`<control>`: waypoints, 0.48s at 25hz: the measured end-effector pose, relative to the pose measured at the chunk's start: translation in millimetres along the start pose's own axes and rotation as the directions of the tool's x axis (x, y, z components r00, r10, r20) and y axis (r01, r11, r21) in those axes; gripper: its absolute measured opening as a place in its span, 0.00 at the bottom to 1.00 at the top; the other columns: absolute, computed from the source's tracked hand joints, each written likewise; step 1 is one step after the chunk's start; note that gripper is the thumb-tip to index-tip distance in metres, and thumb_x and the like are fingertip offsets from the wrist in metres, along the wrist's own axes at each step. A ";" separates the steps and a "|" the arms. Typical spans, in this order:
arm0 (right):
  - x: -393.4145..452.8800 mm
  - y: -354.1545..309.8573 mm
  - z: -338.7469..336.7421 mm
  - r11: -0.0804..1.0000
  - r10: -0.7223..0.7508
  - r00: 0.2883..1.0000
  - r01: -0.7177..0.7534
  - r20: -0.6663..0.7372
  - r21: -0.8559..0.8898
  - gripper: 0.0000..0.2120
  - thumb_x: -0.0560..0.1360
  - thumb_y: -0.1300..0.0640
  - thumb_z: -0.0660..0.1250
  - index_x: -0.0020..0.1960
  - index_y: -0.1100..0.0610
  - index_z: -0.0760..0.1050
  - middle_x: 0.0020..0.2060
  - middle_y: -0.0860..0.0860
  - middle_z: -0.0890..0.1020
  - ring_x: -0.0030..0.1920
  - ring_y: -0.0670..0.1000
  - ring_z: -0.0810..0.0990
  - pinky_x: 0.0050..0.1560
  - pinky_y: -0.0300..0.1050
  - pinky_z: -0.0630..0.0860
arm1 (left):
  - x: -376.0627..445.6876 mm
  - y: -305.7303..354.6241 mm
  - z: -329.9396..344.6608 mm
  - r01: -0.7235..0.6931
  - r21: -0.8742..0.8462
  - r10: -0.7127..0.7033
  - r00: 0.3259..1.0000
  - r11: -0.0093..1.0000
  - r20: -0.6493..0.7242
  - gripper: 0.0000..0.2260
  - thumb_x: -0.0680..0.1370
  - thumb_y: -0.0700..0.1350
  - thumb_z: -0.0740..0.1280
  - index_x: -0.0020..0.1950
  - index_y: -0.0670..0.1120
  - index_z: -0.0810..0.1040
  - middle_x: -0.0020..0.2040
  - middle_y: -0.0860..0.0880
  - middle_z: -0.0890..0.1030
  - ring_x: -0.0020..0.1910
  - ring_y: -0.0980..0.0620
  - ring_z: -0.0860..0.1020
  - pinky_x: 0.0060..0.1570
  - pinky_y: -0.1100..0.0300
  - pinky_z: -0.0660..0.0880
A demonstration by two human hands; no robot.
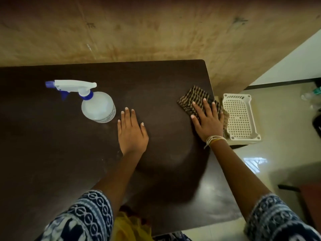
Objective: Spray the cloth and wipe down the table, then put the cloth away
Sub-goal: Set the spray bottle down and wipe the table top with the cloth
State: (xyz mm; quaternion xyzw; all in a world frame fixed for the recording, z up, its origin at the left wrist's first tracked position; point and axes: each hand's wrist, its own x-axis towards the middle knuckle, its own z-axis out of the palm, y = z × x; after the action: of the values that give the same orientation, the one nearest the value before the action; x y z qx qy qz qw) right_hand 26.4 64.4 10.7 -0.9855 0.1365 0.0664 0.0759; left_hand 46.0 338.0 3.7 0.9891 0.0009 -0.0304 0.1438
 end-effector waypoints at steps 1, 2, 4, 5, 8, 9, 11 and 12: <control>0.8 -2.0 2.1 0.997 0.073 0.997 -0.073 0.002 0.028 0.26 0.79 0.37 0.47 0.76 0.36 0.51 0.79 0.48 0.52 0.78 0.57 0.47 0.73 0.68 0.48 | -0.1 -1.8 0.9 -0.011 -0.001 0.011 1.000 1.000 0.001 0.26 0.81 0.51 0.52 0.78 0.42 0.56 0.79 0.43 0.56 0.79 0.45 0.53 0.76 0.49 0.53; -5.7 -9.3 5.5 0.988 0.144 0.990 -0.144 0.001 0.059 0.26 0.80 0.38 0.48 0.77 0.37 0.50 0.79 0.49 0.51 0.78 0.58 0.46 0.74 0.68 0.46 | -1.5 -3.6 1.5 -0.024 -0.003 0.024 1.000 1.000 0.009 0.26 0.82 0.51 0.52 0.78 0.42 0.56 0.79 0.43 0.56 0.79 0.45 0.53 0.76 0.49 0.52; -35.1 -35.9 16.5 0.962 0.256 0.967 -0.255 -0.004 0.101 0.27 0.80 0.39 0.48 0.78 0.40 0.48 0.79 0.50 0.49 0.78 0.59 0.44 0.74 0.68 0.44 | -3.7 -6.5 1.1 -0.060 -0.014 0.060 0.997 0.998 0.042 0.27 0.82 0.51 0.53 0.78 0.42 0.55 0.79 0.43 0.55 0.79 0.45 0.52 0.77 0.48 0.51; -57.4 -53.9 22.3 0.962 0.256 0.967 -0.253 -0.012 0.101 0.27 0.80 0.39 0.48 0.78 0.40 0.48 0.79 0.51 0.48 0.78 0.60 0.44 0.74 0.68 0.43 | -4.4 -9.6 0.0 -0.084 -0.022 0.085 0.994 0.996 0.066 0.27 0.82 0.51 0.53 0.79 0.42 0.55 0.80 0.43 0.54 0.79 0.45 0.51 0.77 0.49 0.51; -138.7 -101.4 38.3 0.995 -0.097 0.995 0.096 0.007 0.029 0.27 0.80 0.39 0.49 0.78 0.39 0.49 0.79 0.50 0.51 0.78 0.60 0.47 0.73 0.65 0.45 | -10.1 -28.4 -9.7 -0.198 -0.065 0.206 0.969 0.978 0.140 0.26 0.82 0.50 0.56 0.78 0.44 0.56 0.80 0.44 0.53 0.79 0.47 0.50 0.77 0.50 0.51; -155.8 -101.9 40.2 0.965 -0.260 0.965 0.261 0.035 -0.015 0.27 0.80 0.39 0.49 0.77 0.39 0.50 0.79 0.49 0.52 0.78 0.59 0.49 0.73 0.65 0.47 | -14.1 -36.2 -13.9 -0.257 -0.069 0.265 0.951 0.964 0.158 0.26 0.82 0.49 0.56 0.78 0.44 0.57 0.80 0.44 0.54 0.79 0.47 0.51 0.77 0.50 0.52; -152.5 -76.9 35.6 0.906 -0.417 0.908 0.418 0.034 -0.058 0.26 0.79 0.38 0.50 0.76 0.36 0.53 0.78 0.47 0.55 0.78 0.57 0.52 0.73 0.64 0.54 | -24.6 -53.1 -23.3 -0.355 -0.050 0.359 0.918 0.933 0.171 0.24 0.82 0.48 0.57 0.77 0.44 0.59 0.79 0.45 0.56 0.79 0.48 0.53 0.77 0.50 0.53; -144.3 -61.7 33.9 0.931 -0.356 0.934 0.355 0.009 -0.081 0.26 0.79 0.37 0.50 0.76 0.35 0.53 0.78 0.46 0.56 0.78 0.56 0.54 0.73 0.64 0.56 | -31.6 -62.8 -28.8 -0.366 -0.038 0.367 0.916 0.930 0.160 0.24 0.82 0.48 0.57 0.77 0.45 0.60 0.79 0.45 0.57 0.78 0.48 0.54 0.77 0.51 0.53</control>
State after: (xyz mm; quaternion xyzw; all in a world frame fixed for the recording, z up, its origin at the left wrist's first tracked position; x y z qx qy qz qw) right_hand -97.8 166.3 7.5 -0.9964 -0.0467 0.0544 0.0462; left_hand 15.6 406.6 15.4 0.9653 -0.1961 -0.0843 0.1501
